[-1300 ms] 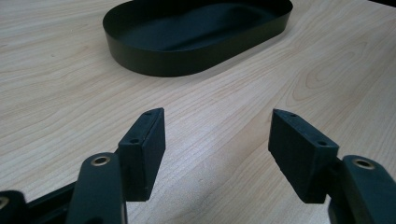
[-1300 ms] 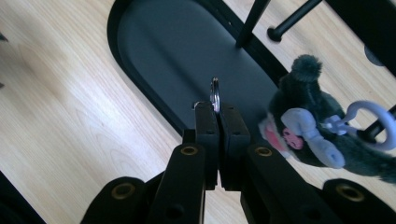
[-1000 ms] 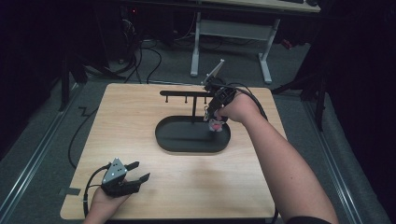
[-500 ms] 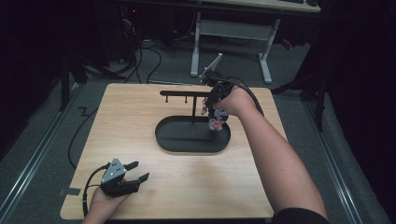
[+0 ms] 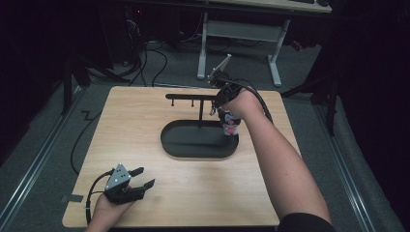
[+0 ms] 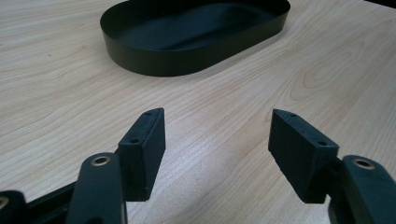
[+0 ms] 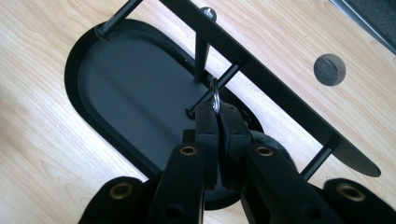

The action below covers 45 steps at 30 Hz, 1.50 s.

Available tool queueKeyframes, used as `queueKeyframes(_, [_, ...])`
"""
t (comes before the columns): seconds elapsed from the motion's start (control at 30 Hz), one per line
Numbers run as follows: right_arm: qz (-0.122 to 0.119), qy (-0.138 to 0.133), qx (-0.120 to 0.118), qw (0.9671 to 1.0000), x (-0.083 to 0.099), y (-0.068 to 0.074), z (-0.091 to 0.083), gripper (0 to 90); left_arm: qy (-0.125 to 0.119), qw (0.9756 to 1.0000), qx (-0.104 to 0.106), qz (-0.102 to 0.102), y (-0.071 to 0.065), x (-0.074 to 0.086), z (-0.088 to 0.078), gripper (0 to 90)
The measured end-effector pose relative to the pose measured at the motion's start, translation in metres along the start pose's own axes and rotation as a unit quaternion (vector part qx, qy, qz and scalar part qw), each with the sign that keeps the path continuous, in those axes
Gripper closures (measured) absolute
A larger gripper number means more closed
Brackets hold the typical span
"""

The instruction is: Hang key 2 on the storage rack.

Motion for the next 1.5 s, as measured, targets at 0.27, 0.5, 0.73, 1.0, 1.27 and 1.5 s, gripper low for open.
queueKeyframes(0.27, [0.012, -0.021, 0.003, 0.9997, 0.004, 0.000, -0.003, 81.2, 0.002, 1.0000, 0.001, 0.001, 0.000, 0.000, 0.001, 37.2])
queueKeyframes(0.5, [0.012, -0.033, -0.004, 0.9994, 0.025, 0.005, -0.006, 77.7, 0.003, 1.0000, 0.001, 0.003, 0.000, -0.001, 0.002, 37.2])
queueKeyframes(0.73, [0.003, -0.045, -0.016, 0.9989, 0.050, 0.014, 0.005, 73.0, 0.006, 1.0000, 0.001, 0.003, -0.002, -0.002, 0.005, 37.2])
queueKeyframes(1.0, [0.004, -0.058, -0.023, 0.9980, 0.070, 0.023, 0.026, 66.4, 0.010, 0.9999, 0.003, 0.008, -0.004, -0.003, 0.009, 37.1])
queueKeyframes(1.27, [0.015, -0.091, -0.039, 0.9950, 0.091, 0.027, 0.054, 59.7, 0.013, 0.9998, 0.007, 0.009, -0.005, -0.003, 0.009, 37.0])
queueKeyframes(1.5, [0.035, -0.132, -0.045, 0.9897, 0.120, 0.032, 0.079, 52.7, 0.016, 0.9997, 0.011, 0.012, -0.008, -0.003, 0.011, 37.0])
Point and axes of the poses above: each handheld gripper's, and its own axes: z roughly forward along the jaws, x roughly out of its underside, y roughly to its left, the point moved 4 cm from there along z, roughly forward along the jaws, and after that the axes turned 14 degrees about y, right-handed, at the moved point
